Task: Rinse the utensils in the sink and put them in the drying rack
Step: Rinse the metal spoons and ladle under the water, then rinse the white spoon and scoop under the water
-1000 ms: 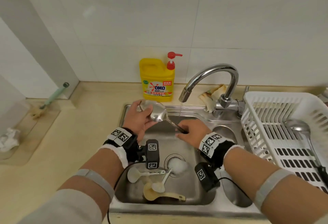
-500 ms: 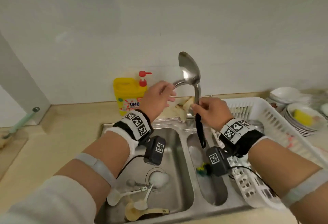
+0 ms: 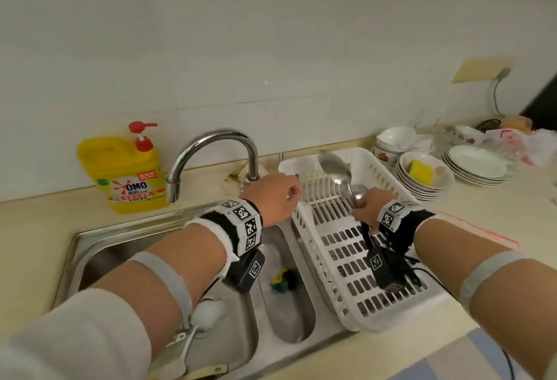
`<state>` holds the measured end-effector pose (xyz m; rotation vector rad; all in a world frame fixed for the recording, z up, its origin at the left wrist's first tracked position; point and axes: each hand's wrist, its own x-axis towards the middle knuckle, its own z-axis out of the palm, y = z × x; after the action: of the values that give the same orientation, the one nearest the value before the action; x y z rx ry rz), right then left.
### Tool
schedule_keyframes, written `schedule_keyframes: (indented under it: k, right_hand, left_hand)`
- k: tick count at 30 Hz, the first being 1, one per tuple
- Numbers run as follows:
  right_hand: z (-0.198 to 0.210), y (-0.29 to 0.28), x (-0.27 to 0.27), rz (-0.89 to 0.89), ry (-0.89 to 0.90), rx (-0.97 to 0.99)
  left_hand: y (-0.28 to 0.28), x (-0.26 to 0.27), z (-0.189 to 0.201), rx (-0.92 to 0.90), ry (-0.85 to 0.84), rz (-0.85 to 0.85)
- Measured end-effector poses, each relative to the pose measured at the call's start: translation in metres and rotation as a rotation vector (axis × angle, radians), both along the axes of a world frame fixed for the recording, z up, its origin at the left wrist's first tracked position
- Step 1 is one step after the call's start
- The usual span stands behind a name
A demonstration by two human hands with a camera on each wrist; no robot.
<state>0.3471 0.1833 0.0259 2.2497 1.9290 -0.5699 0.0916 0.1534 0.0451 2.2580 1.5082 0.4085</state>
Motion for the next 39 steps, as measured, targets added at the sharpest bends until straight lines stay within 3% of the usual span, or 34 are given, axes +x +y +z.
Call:
schedule_keyframes:
  k: [8, 12, 20, 34, 39]
  right_hand:
    - [-0.099, 0.035, 0.055, 0.156, -0.166, -0.22]
    - [-0.116, 0.039, 0.071, 0.253, -0.188, -0.196]
    - [-0.119, 0.044, 0.067, 0.176, -0.041, -0.156]
    - [-0.125, 0.038, 0.063, 0.208, -0.003, -0.147]
    - [-0.102, 0.039, 0.061, 0.232, 0.022, -0.09]
  left_hand:
    - [0.037, 0.06, -0.038, -0.015, 0.19, 0.065]
    - [0.048, 0.08, -0.05, -0.037, 0.2, 0.114]
    - [0.059, 0.095, -0.052, -0.027, 0.179, 0.182]
    - [0.054, 0.086, -0.044, -0.036, 0.179, 0.213]
    - [0.046, 0.077, -0.044, -0.029, 0.165, 0.248]
